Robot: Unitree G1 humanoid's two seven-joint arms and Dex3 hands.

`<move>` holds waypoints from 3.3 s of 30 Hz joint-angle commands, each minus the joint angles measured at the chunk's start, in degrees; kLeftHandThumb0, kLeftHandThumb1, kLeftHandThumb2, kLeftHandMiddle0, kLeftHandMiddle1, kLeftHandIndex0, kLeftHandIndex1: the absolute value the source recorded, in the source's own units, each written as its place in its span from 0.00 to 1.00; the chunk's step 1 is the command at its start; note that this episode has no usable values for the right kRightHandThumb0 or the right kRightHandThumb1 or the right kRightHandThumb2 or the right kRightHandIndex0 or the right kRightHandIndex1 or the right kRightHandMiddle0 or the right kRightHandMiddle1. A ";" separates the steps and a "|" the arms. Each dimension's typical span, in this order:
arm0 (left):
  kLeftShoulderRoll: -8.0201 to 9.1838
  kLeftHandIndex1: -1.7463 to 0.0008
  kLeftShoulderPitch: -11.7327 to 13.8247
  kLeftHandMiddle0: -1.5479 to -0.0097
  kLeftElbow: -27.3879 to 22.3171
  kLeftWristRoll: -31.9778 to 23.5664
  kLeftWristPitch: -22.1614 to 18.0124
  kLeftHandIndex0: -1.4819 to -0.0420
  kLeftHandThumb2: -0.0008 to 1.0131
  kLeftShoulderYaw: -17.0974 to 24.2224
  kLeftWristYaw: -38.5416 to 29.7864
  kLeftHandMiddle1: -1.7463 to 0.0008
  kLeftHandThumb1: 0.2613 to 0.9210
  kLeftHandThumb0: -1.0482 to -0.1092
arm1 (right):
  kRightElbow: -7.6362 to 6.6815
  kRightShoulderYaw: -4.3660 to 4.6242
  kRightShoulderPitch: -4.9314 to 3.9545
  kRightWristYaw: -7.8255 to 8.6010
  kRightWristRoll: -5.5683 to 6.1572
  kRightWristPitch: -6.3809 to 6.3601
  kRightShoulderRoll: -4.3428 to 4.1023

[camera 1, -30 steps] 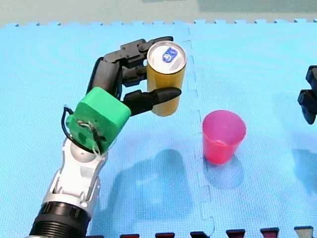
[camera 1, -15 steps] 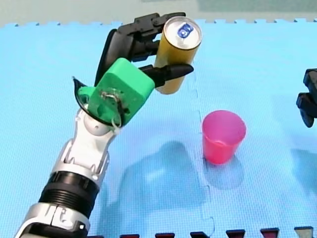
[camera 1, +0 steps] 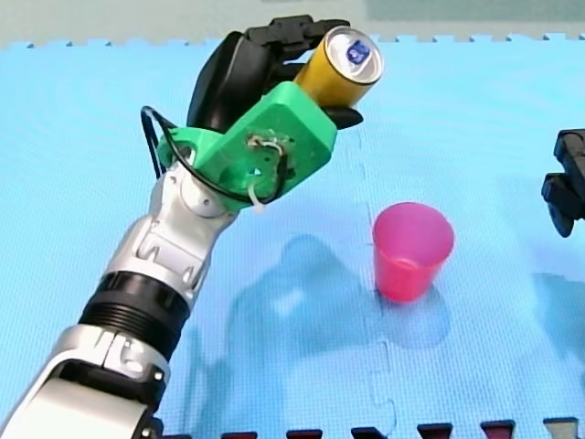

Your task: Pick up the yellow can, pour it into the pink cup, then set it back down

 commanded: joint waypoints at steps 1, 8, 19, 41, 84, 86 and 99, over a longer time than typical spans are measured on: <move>0.55 1.00 -1.07 0.10 1.34 0.99 -1.09 0.17 0.00 -0.77 1.99 0.99 0.71 0.63 | 0.08 -0.04 0.02 -0.26 -0.04 -0.35 -0.14; 1.35 1.00 -1.43 0.10 3.06 4.81 -1.73 0.17 0.00 -3.62 6.07 1.00 0.70 0.62 | 0.05 -0.11 -0.08 -0.17 0.06 -0.42 -0.18; 3.19 1.00 -0.75 0.12 2.39 9.71 -2.44 0.21 0.01 -7.90 8.85 1.00 0.73 0.58 | 0.01 -0.62 -0.39 0.63 0.61 -0.37 -0.06; 3.99 1.00 1.24 0.14 -0.30 14.66 -11.05 0.20 0.01 -12.96 13.59 1.00 0.77 0.67 | 0.25 -1.05 -0.84 0.89 0.99 0.73 0.76; 8.52 0.98 -0.29 0.14 0.25 36.69 3.28 0.15 0.00 -26.76 40.20 0.94 0.89 0.83 | 0.38 -1.19 -0.44 1.51 0.93 -0.20 0.54; 8.48 0.98 -0.45 0.14 0.64 36.72 3.36 0.15 0.00 -27.08 40.94 0.94 0.90 0.83 | 0.37 -1.20 -0.42 1.48 0.92 -0.23 0.56; 7.87 0.97 -0.81 0.15 0.85 36.37 4.01 0.15 0.00 -27.78 41.27 0.90 0.90 0.85 | 0.39 -1.11 -0.38 1.27 0.65 -0.29 0.50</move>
